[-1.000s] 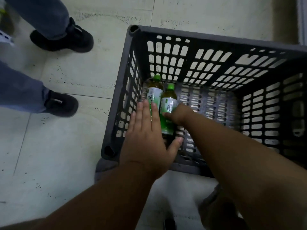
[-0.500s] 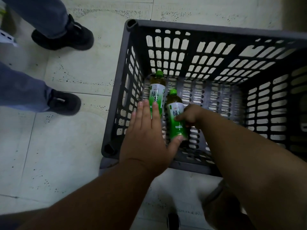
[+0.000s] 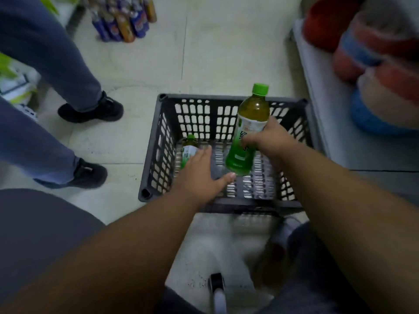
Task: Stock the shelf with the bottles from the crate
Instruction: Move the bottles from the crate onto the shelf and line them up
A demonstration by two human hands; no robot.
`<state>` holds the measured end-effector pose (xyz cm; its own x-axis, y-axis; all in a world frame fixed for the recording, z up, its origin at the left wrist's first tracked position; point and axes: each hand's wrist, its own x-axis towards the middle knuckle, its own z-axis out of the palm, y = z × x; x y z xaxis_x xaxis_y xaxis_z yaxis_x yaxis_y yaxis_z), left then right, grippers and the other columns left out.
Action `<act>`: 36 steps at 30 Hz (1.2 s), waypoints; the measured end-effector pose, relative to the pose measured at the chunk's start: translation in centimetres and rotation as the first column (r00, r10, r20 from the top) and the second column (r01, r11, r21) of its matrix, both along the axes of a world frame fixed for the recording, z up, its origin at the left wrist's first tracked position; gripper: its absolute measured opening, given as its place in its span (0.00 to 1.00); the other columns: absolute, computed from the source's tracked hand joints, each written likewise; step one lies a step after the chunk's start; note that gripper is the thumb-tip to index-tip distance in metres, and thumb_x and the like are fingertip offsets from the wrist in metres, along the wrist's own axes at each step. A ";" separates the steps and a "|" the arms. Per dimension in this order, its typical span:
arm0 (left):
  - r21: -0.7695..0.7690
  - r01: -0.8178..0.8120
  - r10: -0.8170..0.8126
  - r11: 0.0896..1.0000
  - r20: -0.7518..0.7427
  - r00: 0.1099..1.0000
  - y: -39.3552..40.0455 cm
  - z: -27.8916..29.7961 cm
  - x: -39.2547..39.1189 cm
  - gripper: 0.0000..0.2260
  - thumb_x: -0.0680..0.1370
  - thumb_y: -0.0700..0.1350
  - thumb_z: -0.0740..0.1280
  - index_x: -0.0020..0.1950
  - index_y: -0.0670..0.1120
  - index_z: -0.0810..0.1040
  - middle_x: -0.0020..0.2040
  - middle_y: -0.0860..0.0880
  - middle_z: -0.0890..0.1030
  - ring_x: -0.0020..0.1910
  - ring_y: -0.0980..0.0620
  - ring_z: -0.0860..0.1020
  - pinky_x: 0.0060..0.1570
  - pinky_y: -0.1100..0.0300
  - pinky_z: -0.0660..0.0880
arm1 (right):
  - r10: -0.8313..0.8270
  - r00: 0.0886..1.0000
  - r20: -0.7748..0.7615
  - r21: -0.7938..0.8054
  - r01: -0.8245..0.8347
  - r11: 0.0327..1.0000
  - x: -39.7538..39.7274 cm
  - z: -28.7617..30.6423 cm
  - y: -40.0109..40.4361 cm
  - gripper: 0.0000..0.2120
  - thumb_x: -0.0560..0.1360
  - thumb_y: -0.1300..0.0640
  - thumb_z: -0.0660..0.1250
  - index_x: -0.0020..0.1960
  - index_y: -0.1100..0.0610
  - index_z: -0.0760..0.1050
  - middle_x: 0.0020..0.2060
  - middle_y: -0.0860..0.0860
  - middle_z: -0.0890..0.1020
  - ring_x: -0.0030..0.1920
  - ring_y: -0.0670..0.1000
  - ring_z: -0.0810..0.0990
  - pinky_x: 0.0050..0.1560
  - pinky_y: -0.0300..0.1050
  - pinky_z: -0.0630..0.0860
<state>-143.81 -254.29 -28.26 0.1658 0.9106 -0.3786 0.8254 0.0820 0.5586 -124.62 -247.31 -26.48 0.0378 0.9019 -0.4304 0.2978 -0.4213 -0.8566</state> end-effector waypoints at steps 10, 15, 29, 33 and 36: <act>0.248 0.073 -0.154 0.966 0.329 0.932 -3.7 11.6 9.6 0.45 0.65 0.56 0.81 0.78 0.51 0.64 0.74 0.52 0.70 0.71 0.55 0.70 0.69 0.55 0.68 | -0.444 0.890 0.109 0.585 0.304 0.752 6.9 13.4 -14.5 0.29 0.65 0.49 0.82 0.59 0.48 0.69 0.49 0.41 0.80 0.49 0.39 0.80 0.46 0.34 0.76; 0.285 0.256 -0.355 0.924 0.383 0.853 -6.7 13.8 15.8 0.41 0.59 0.60 0.81 0.70 0.57 0.71 0.66 0.55 0.77 0.62 0.58 0.76 0.63 0.54 0.75 | -0.576 0.811 0.105 0.615 0.402 0.678 11.4 17.1 -20.2 0.30 0.64 0.49 0.83 0.57 0.49 0.69 0.48 0.39 0.80 0.49 0.38 0.80 0.46 0.35 0.76; 0.469 0.572 -0.705 0.673 0.170 0.689 -5.0 15.0 36.7 0.50 0.58 0.69 0.74 0.75 0.53 0.65 0.69 0.53 0.74 0.66 0.52 0.73 0.63 0.49 0.76 | -0.837 0.513 0.192 0.643 0.578 0.502 26.6 18.9 -23.4 0.30 0.63 0.47 0.82 0.58 0.47 0.70 0.49 0.41 0.80 0.50 0.43 0.81 0.52 0.42 0.79; 0.474 0.649 -0.747 0.595 0.029 0.664 -1.7 13.1 42.6 0.50 0.65 0.69 0.74 0.79 0.50 0.59 0.77 0.49 0.65 0.74 0.49 0.66 0.70 0.49 0.69 | -0.865 0.467 0.182 0.645 0.608 0.464 32.2 17.6 -19.7 0.30 0.64 0.50 0.82 0.61 0.48 0.70 0.54 0.44 0.82 0.55 0.46 0.81 0.59 0.49 0.79; 0.440 0.746 -0.775 0.500 -0.158 0.612 0.3 11.8 45.7 0.51 0.70 0.71 0.68 0.82 0.45 0.51 0.82 0.45 0.55 0.80 0.46 0.55 0.77 0.50 0.55 | -0.869 0.449 0.207 0.637 0.613 0.468 35.9 16.5 -17.2 0.31 0.65 0.51 0.82 0.62 0.49 0.70 0.56 0.45 0.81 0.57 0.49 0.81 0.60 0.51 0.79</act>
